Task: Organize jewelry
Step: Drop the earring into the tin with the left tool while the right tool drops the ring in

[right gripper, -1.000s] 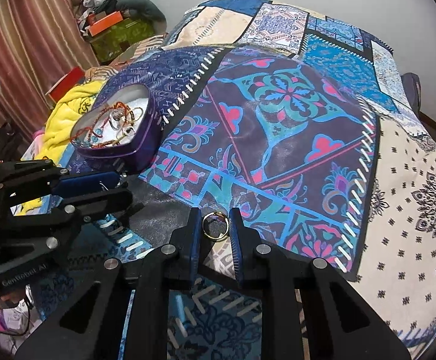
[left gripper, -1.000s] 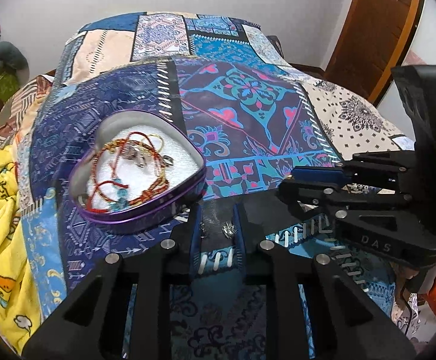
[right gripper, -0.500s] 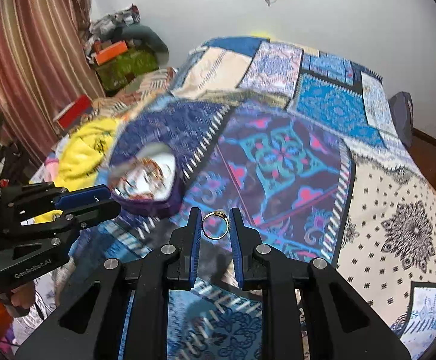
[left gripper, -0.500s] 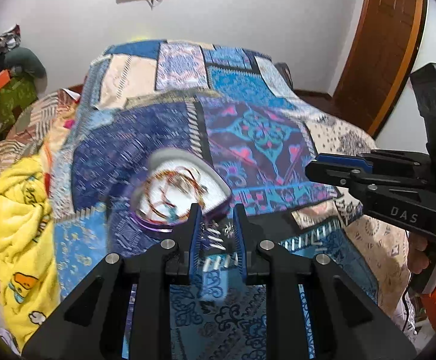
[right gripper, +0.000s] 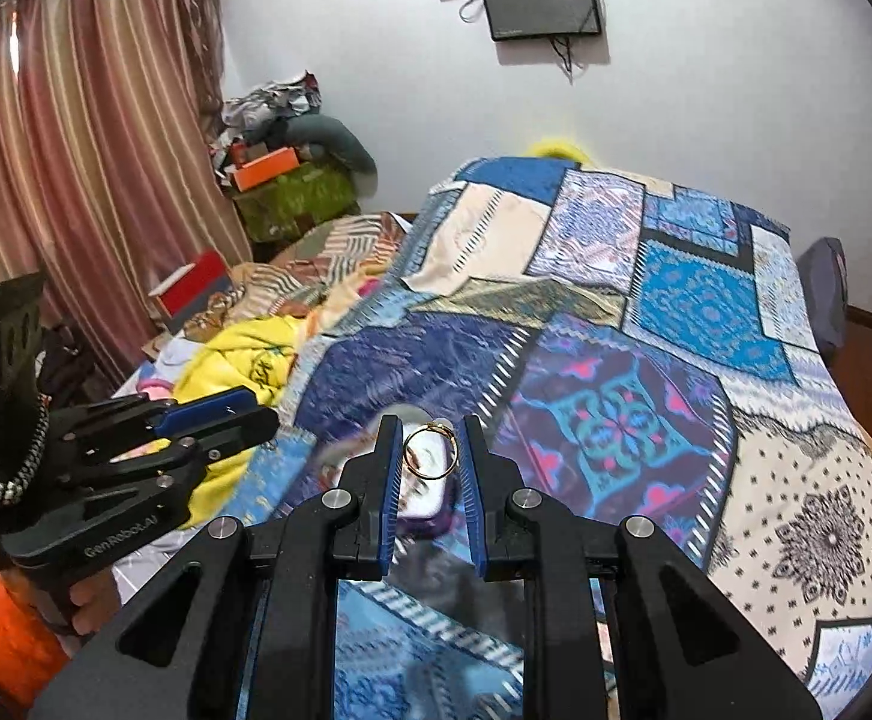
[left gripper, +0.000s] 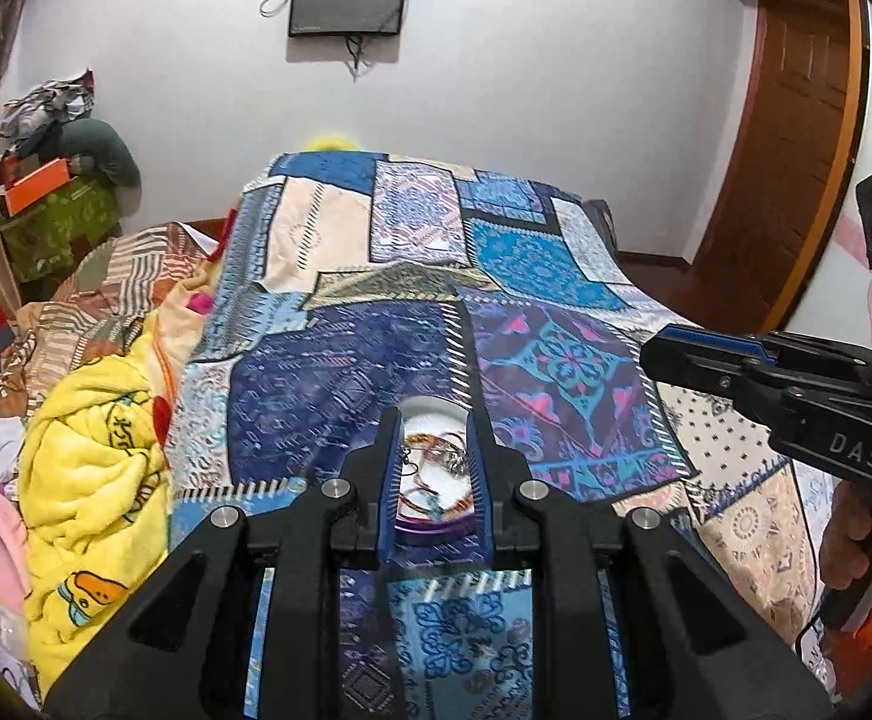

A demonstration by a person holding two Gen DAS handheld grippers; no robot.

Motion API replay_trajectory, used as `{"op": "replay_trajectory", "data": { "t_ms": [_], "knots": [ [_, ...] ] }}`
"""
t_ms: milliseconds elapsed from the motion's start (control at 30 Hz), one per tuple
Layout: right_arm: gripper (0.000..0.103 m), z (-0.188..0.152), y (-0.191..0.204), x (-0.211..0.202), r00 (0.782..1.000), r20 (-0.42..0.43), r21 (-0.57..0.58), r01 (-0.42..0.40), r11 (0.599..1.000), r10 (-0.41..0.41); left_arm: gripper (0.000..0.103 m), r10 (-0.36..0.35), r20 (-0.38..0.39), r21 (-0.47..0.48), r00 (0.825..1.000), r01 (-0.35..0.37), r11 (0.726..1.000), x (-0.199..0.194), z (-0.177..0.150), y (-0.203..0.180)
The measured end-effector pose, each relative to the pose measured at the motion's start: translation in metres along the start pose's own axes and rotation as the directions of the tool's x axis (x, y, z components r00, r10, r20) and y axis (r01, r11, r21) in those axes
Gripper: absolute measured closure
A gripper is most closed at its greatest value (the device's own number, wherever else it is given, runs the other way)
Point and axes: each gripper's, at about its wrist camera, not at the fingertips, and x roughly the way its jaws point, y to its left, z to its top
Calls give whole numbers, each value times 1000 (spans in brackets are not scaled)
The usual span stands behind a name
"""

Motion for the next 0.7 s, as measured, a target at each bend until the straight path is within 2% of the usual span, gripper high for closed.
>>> {"op": "replay_trajectory", "data": {
  "t_ms": [233, 700],
  "knots": [
    [86, 7, 9, 18, 999, 0, -7, -37, 999, 37, 83, 4, -25, -21, 1000, -5, 1000, 16, -3, 10],
    [86, -7, 6, 71, 990, -125, 19, -67, 998, 69, 83, -44, -136, -48, 990, 38, 998, 65, -25, 15]
  ]
}}
